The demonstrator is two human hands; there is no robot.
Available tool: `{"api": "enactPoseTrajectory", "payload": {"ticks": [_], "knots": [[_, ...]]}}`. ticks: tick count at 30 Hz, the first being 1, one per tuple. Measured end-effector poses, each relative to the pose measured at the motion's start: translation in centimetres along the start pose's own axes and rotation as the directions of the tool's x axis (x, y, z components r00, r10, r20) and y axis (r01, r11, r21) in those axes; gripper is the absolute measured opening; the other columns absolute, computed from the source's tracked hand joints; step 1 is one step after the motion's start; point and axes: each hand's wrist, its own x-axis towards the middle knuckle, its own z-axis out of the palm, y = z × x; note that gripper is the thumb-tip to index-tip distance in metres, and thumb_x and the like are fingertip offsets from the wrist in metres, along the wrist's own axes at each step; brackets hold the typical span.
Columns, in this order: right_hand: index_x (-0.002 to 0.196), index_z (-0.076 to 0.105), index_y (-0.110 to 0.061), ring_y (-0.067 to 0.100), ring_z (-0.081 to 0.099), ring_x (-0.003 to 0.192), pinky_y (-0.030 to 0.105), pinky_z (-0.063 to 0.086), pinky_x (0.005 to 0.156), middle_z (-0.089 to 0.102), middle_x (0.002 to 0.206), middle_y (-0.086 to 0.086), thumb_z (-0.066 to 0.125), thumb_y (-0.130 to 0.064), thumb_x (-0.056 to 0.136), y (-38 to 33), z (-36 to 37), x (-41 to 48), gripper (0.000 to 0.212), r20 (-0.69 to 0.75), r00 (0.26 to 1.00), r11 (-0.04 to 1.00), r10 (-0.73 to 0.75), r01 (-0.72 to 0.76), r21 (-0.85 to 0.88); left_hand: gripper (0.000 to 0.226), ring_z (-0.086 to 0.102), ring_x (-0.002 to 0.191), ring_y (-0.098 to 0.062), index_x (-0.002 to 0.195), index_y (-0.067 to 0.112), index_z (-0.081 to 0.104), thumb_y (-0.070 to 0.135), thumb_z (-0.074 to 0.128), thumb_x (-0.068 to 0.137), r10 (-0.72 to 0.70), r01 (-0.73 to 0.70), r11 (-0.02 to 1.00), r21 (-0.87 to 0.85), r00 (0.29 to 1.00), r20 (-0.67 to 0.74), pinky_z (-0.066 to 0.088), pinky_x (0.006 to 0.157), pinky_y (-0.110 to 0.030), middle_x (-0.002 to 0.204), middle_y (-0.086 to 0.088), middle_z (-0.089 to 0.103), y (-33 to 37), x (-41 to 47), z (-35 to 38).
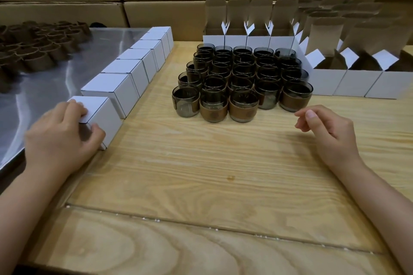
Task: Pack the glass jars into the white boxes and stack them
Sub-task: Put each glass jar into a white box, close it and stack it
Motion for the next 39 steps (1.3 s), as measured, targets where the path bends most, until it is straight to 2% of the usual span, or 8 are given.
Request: {"api": "enactPoseTrajectory", "payload": {"ticks": [6, 12, 16, 19, 24, 27, 32, 39], "knots": [[0.086, 0.063, -0.027, 0.006, 0.059, 0.071, 0.028, 0.050, 0.070, 0.064, 0.073, -0.003, 0.043, -0.029, 0.093, -0.1, 0.1, -0.1, 0.021, 0.007, 1.000, 1.000, 0.004, -0.004, -0.002, 0.044, 0.053, 0.098, -0.045, 0.108, 0.007, 0.052, 0.040, 0.043, 0.080, -0.080, 0.085, 0.994, -0.065, 0.994, 0.079, 0.045, 0.084, -0.053, 0.110, -0.018, 0.057, 1.3, 0.4, -0.4], [0.085, 0.064, -0.027, 0.007, 0.061, 0.071, 0.046, 0.052, 0.069, 0.065, 0.071, -0.005, 0.046, -0.031, 0.092, -0.3, 0.1, 0.1, 0.020, 0.007, 1.000, 0.999, 0.021, -0.021, -0.037, 0.053, 0.048, 0.094, -0.041, 0.102, 0.006, 0.050, 0.048, 0.041, 0.073, -0.122, 0.140, 0.987, -0.084, 0.975, 0.185, 0.041, 0.089, -0.057, 0.099, -0.021, 0.053, 2.4, 1.6, -1.2], [0.081, 0.062, -0.033, 0.017, 0.063, 0.070, 0.047, 0.052, 0.067, 0.065, 0.069, -0.006, 0.048, -0.030, 0.093, -0.4, 0.1, 0.1, 0.019, 0.022, 0.999, 0.998, 0.025, -0.024, -0.064, 0.049, 0.048, 0.106, -0.040, 0.110, 0.002, 0.052, 0.045, 0.047, 0.086, 0.017, -0.018, 0.996, -0.083, 1.000, -0.017, 0.036, 0.094, -0.054, 0.113, -0.024, 0.053, 4.9, 2.4, -1.3], [0.077, 0.060, -0.037, 0.024, 0.063, 0.071, 0.037, 0.049, 0.066, 0.064, 0.068, -0.007, 0.052, -0.019, 0.096, -0.2, 0.2, 0.2, 0.027, 0.060, 0.997, 0.994, 0.039, -0.032, -0.106, 0.035, 0.061, 0.086, -0.037, 0.101, -0.001, 0.062, 0.029, 0.048, 0.089, 0.151, -0.180, 0.941, -0.288, 0.981, -0.119, 0.038, 0.080, -0.041, 0.093, -0.018, 0.065, 11.3, 2.5, -1.3], [0.077, 0.060, -0.035, 0.013, 0.062, 0.068, 0.022, 0.044, 0.062, 0.064, 0.067, -0.008, 0.052, -0.017, 0.095, 0.1, 0.1, 0.2, 0.027, 0.086, 0.995, 0.991, 0.052, -0.041, -0.125, 0.015, 0.054, 0.051, -0.012, 0.084, 0.013, 0.064, 0.020, 0.053, 0.090, 0.298, -0.187, 0.765, -0.616, 0.951, 0.082, 0.046, 0.049, -0.030, 0.060, 0.009, 0.056, 23.2, 0.9, -0.5], [0.079, 0.062, -0.028, 0.009, 0.060, 0.067, 0.012, 0.040, 0.059, 0.063, 0.066, -0.008, 0.053, -0.016, 0.095, 0.2, 0.1, 0.2, 0.022, 0.086, 0.995, 0.990, 0.048, -0.036, -0.134, 0.010, 0.053, 0.049, -0.015, 0.087, 0.014, 0.063, 0.020, 0.056, 0.092, 0.269, -0.032, 0.727, -0.686, 0.933, 0.241, 0.044, 0.049, -0.031, 0.053, 0.009, 0.049, 26.7, -0.1, 1.2], [0.079, 0.062, -0.028, 0.009, 0.059, 0.067, 0.011, 0.039, 0.058, 0.063, 0.064, -0.008, 0.054, -0.016, 0.095, 0.2, 0.2, 0.1, 0.021, 0.055, 0.997, 0.985, 0.050, -0.040, -0.166, 0.008, 0.052, 0.055, -0.017, 0.080, 0.023, 0.055, 0.026, 0.057, 0.087, 0.400, -0.047, 0.716, -0.697, 0.845, 0.354, 0.038, 0.055, -0.030, 0.048, 0.009, 0.042, 27.3, -0.4, 3.1], [0.100, 0.063, -0.028, 0.007, 0.060, 0.079, 0.035, 0.056, 0.070, 0.063, 0.092, -0.015, 0.051, -0.014, 0.094, 0.0, -0.6, 1.9, 0.019, -0.270, 0.952, 0.981, 0.144, -0.173, -0.087, 0.009, 0.047, 0.060, -0.012, 0.078, 0.027, 0.052, 0.030, 0.054, 0.087, 0.376, 0.028, 0.722, -0.691, 0.823, 0.426, 0.035, 0.058, -0.029, 0.051, 0.011, 0.041, 27.2, -0.1, 4.1]]}}
